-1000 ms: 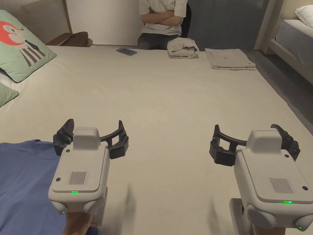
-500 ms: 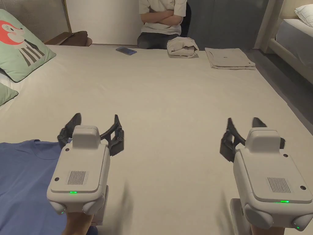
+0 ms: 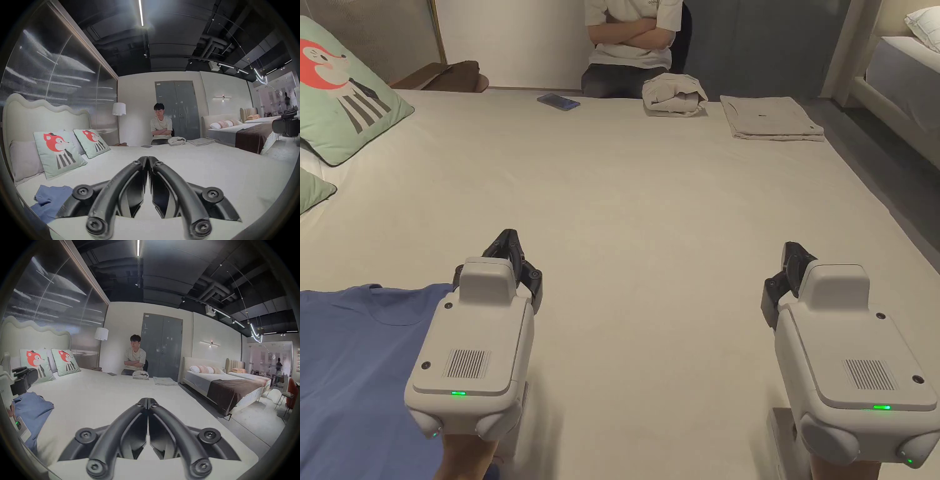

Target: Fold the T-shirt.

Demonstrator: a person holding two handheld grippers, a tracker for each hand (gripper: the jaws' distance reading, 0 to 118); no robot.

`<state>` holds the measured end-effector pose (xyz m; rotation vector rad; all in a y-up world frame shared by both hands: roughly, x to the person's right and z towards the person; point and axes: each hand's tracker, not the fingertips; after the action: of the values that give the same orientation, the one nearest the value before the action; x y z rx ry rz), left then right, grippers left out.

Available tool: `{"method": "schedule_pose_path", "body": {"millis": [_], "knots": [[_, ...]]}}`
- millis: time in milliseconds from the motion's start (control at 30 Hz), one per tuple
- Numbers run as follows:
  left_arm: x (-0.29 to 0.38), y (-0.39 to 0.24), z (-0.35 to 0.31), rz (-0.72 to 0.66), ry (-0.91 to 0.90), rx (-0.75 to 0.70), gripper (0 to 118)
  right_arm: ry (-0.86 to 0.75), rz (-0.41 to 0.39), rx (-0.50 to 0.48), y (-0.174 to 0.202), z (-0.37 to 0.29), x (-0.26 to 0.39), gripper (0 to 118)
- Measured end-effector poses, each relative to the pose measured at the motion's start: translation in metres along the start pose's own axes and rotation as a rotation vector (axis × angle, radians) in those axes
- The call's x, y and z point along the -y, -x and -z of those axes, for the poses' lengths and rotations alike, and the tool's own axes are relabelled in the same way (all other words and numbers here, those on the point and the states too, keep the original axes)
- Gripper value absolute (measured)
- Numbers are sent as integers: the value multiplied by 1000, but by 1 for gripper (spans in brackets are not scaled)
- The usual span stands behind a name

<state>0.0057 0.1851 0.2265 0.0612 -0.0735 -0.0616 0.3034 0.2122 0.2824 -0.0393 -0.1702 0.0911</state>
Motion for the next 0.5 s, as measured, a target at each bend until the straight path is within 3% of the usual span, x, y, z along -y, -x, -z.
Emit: {"method": "schedule_pose_path", "body": {"millis": [233, 500], "knots": [[2, 27, -6, -13, 2, -66, 0, -13, -1, -72, 26, 10, -5, 0], [7, 115, -44, 17, 27, -284, 0, -38, 7, -299, 114, 23, -14, 0]]}}
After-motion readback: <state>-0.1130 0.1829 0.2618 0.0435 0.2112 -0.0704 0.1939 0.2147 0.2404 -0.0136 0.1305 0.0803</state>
